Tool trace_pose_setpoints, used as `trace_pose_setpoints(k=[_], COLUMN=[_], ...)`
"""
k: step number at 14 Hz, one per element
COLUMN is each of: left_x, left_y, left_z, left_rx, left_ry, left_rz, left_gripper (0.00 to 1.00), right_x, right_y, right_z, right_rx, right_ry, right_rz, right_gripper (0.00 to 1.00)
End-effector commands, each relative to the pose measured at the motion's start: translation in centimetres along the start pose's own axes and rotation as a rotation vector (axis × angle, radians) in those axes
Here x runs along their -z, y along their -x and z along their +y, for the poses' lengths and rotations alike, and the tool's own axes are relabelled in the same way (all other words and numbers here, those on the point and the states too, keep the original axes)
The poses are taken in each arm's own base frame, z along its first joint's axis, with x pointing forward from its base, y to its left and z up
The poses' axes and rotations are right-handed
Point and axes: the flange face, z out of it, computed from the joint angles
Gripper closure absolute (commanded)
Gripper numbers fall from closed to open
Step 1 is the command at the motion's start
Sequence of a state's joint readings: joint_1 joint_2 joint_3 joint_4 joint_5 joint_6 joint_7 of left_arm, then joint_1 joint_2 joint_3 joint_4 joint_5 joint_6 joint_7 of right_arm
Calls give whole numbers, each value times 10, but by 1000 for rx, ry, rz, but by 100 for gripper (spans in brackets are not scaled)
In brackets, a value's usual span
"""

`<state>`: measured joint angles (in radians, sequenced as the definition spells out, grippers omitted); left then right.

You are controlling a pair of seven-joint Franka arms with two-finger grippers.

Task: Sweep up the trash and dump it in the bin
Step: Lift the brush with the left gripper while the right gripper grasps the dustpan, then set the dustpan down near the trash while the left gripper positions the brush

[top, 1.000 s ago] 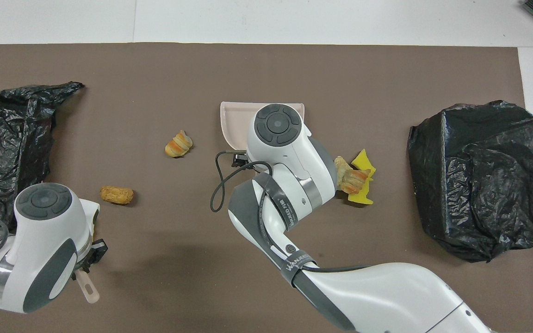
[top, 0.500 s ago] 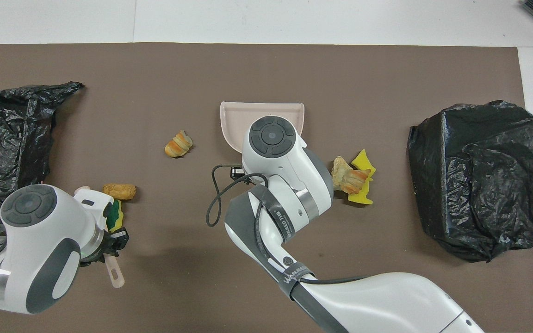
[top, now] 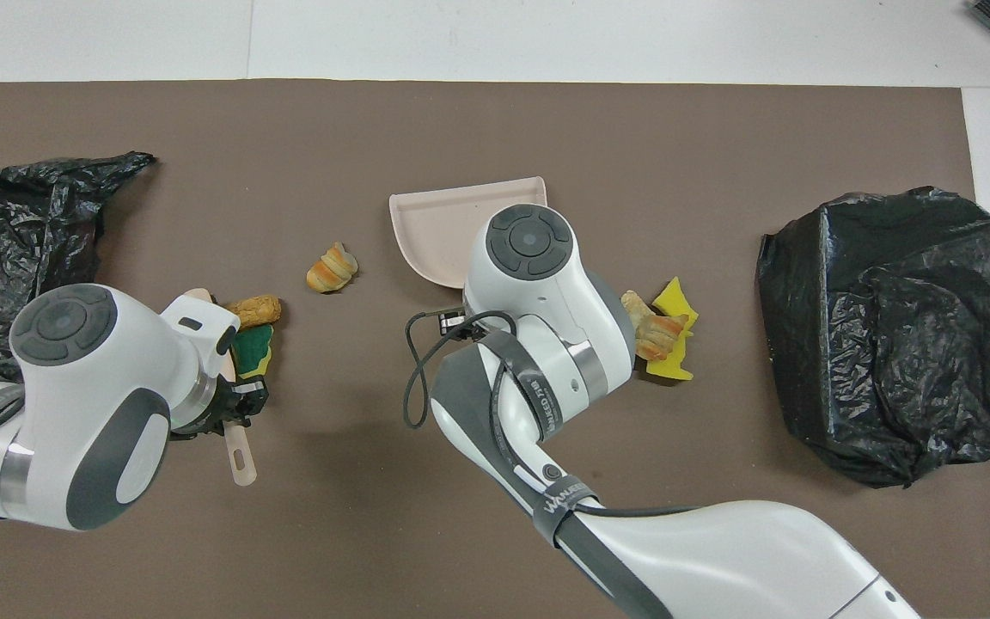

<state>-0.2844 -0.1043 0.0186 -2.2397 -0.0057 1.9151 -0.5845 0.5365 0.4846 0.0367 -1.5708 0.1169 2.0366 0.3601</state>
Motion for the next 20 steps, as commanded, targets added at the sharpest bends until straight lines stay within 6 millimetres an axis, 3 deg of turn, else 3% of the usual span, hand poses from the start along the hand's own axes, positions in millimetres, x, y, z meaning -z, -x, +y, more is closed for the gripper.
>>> trace_pose_setpoints(k=[1,3,4,7,8,11,13,17,20], left_x=[33,34,33,30,25,1,-3,-17,-27], left_y=[-13,-19,-23,-39,-42,-41,-42,-54,-40], left_z=[-17,-34,-41,-65,-69,-70,-71,-49,-16], left_rx=[-66,-129,-149,-231,-250,-299,-294,-272,-320], left_ry=[15,17,23,46,49,52,54,104,90], left_rz=[-35,-55,-55,-37,-37,-30,-22,2,-14], left_gripper=[100,100,100,100,100,100,100,100,100], right_x=[65,97,103,87,73,38,17,8,10], right_y=[6,17,20,31,30,27,25,33,44], right_z=[46,90,109,122,123,91,68,42,25], right_rx=[172,404,501,778,856,990,1032,1049,1041], right_ry=[-16,-10,-16,-1,34,119,144,170,173], right_rz=[20,-44,-71,-119,-153,-180,-159,-167,-187], right_gripper=[100,100,100,100,100,100,100,100,100])
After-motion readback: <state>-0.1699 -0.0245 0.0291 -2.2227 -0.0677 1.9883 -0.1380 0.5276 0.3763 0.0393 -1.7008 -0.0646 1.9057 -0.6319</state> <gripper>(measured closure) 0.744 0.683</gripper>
